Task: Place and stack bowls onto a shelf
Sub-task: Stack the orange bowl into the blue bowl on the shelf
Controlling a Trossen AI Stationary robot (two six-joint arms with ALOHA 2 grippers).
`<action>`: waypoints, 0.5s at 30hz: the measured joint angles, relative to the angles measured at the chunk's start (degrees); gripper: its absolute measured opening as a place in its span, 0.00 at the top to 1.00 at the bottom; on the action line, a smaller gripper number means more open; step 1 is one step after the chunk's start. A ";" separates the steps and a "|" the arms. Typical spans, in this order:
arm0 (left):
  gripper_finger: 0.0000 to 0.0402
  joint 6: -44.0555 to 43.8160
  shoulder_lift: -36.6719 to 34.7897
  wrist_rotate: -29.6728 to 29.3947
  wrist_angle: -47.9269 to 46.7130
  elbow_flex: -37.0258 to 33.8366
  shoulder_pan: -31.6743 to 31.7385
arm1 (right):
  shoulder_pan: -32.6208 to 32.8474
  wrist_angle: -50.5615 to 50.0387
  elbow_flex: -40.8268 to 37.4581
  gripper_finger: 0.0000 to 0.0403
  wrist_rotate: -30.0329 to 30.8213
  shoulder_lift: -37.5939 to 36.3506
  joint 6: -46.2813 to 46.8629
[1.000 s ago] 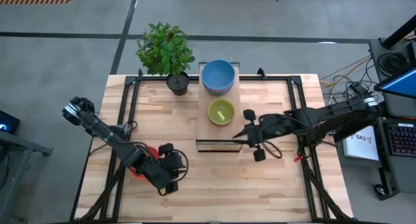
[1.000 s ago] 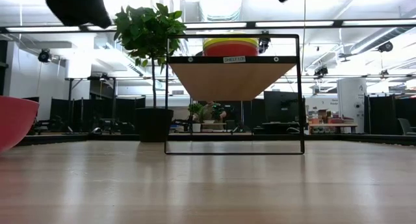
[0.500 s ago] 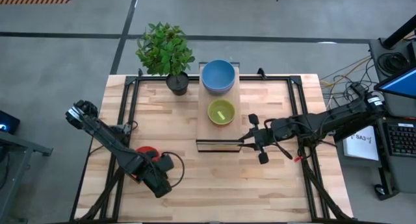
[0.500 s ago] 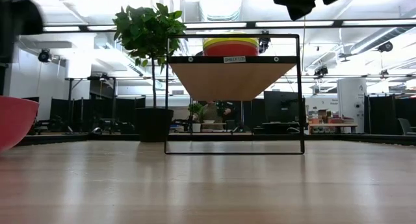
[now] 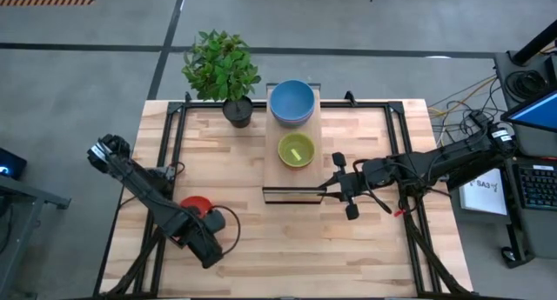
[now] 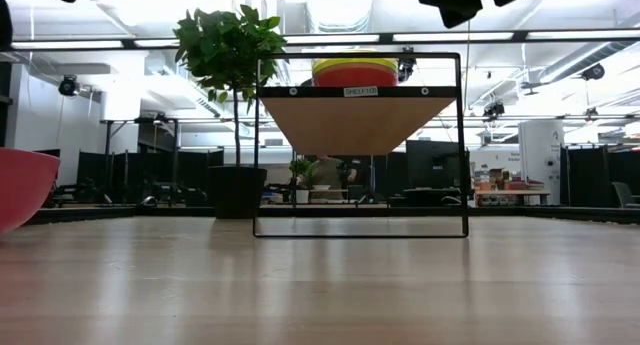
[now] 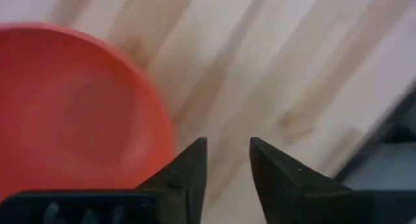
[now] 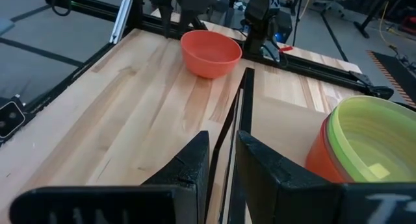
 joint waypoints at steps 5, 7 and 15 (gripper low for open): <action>0.64 2.73 0.39 -4.66 -4.06 -1.48 -3.40 | 0.00 -0.07 0.00 0.83 -0.13 0.00 0.01; 0.60 3.75 1.07 -6.25 -5.37 -1.73 -4.58 | 0.00 -0.10 0.00 0.83 -0.13 0.00 0.02; 0.56 8.09 4.89 -8.89 -5.34 -1.96 -7.07 | 0.00 -0.04 0.00 0.83 -0.13 0.00 0.02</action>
